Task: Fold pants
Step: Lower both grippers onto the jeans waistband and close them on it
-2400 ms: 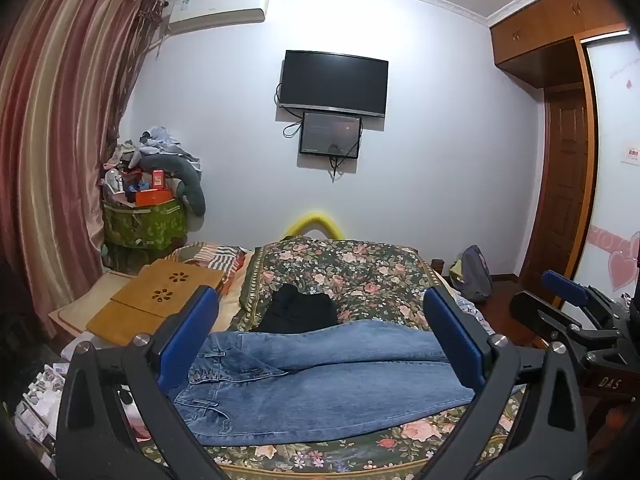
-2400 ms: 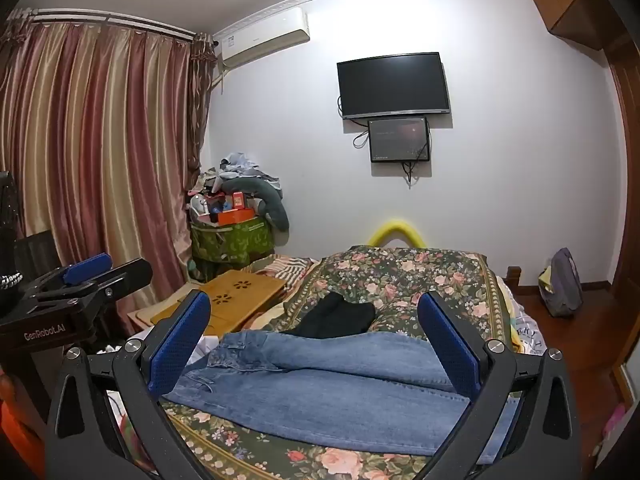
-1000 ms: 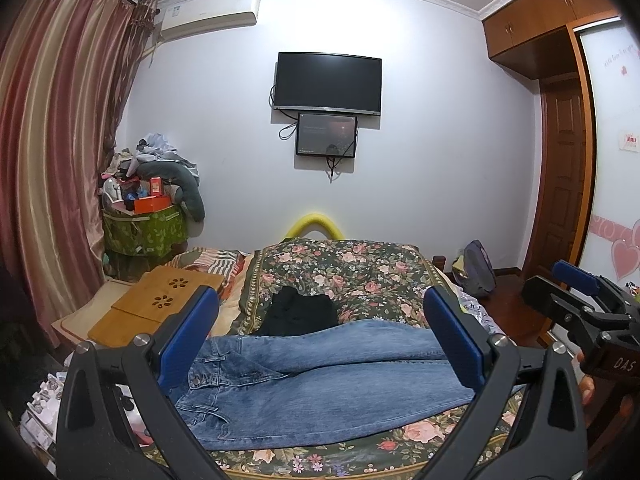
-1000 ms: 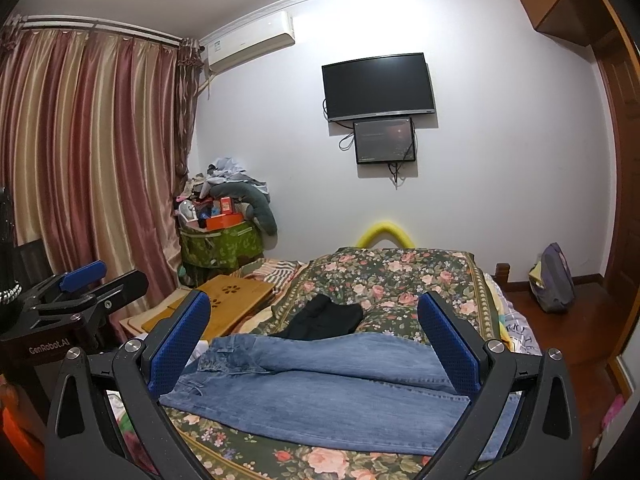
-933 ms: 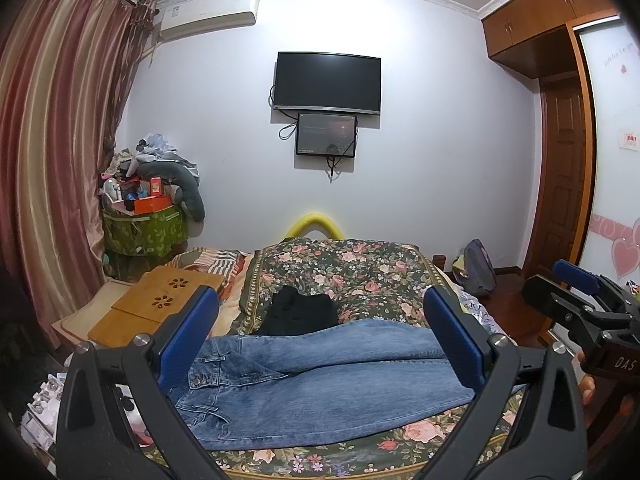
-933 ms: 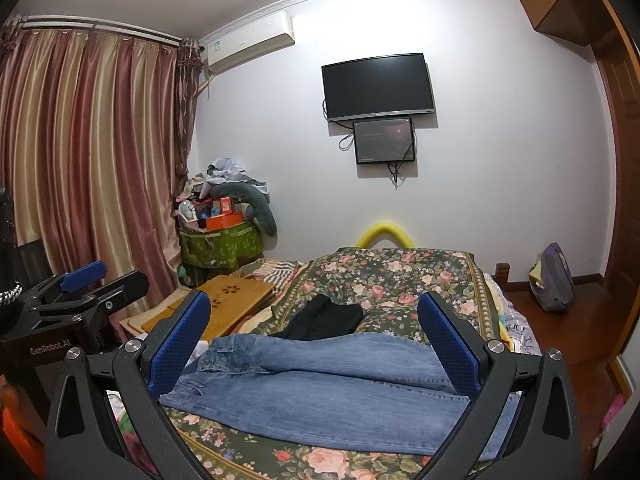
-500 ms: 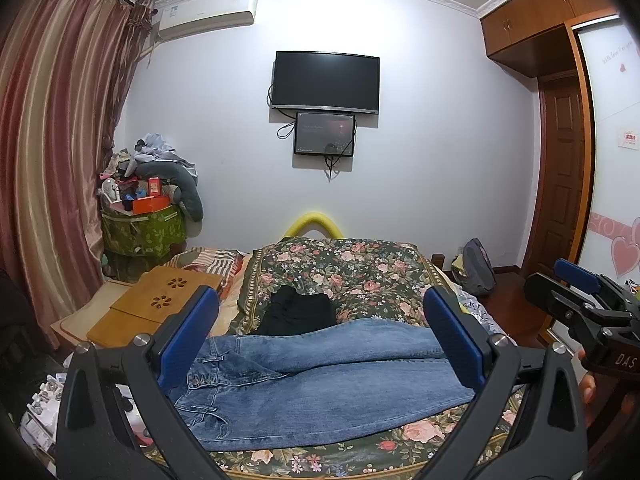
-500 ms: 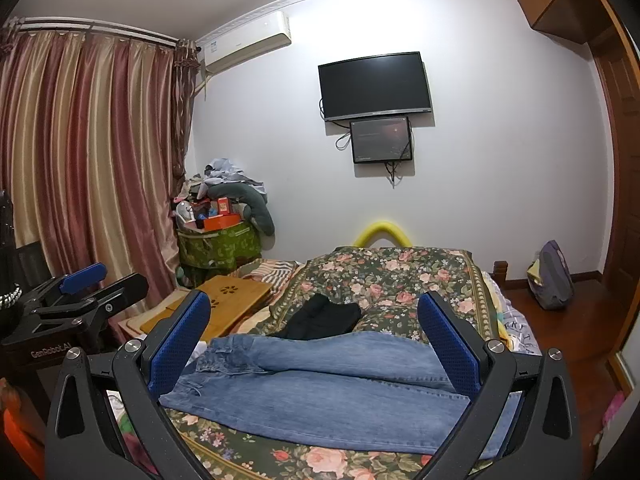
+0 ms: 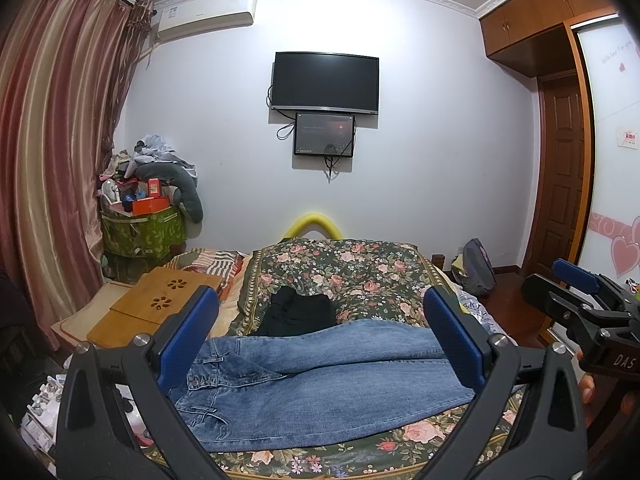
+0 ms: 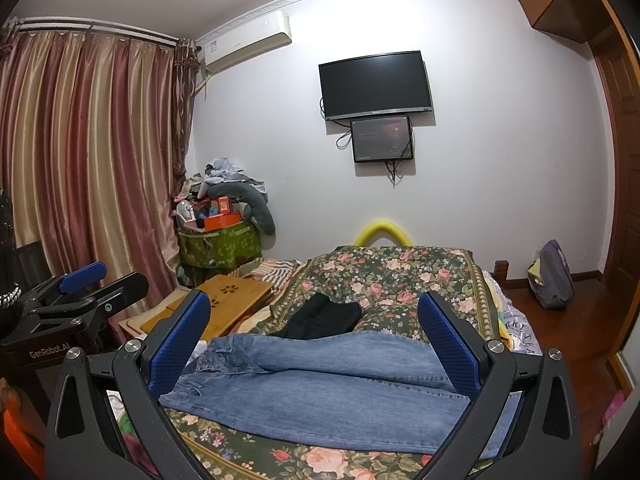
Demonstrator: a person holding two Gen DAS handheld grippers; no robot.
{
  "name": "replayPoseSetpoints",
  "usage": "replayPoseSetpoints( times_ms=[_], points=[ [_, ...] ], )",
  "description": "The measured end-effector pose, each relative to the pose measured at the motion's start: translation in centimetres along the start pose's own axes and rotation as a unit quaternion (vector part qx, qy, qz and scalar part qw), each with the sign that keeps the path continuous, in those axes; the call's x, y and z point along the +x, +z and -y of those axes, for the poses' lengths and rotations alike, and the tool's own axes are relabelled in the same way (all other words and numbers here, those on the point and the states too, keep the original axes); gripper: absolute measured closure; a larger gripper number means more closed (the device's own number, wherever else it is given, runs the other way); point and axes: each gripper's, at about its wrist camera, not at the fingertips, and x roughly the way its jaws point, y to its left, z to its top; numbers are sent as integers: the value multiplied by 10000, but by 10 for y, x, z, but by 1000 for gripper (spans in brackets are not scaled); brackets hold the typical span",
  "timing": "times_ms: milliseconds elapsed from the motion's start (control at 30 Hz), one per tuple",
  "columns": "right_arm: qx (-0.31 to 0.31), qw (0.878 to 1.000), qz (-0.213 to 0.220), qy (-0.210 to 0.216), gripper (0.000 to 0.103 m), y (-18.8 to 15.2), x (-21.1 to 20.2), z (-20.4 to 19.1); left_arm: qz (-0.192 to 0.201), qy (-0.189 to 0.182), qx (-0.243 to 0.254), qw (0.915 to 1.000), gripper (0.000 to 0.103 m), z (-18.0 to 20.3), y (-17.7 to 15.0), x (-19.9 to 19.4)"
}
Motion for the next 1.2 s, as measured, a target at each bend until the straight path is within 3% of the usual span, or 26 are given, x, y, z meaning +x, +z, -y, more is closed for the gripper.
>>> replayPoseSetpoints(
  times_ms=[400,667,1033,1200],
  points=[
    [-6,10000,-61,11,0,0,4,0,-64,-69,-33,10000,0,-1,2,5],
    [107,9997,-193,-58,0,-2,23,7,-237,-120,-82,9996,0,-11,3,35],
    [92,9964,-759,-378,0,-16,100,40,-1001,106,-249,9946,0,-55,-1,154],
    [97,9926,-1138,-415,0,-25,147,65,-1426,452,-282,9884,0,-95,-7,227]
  ],
)
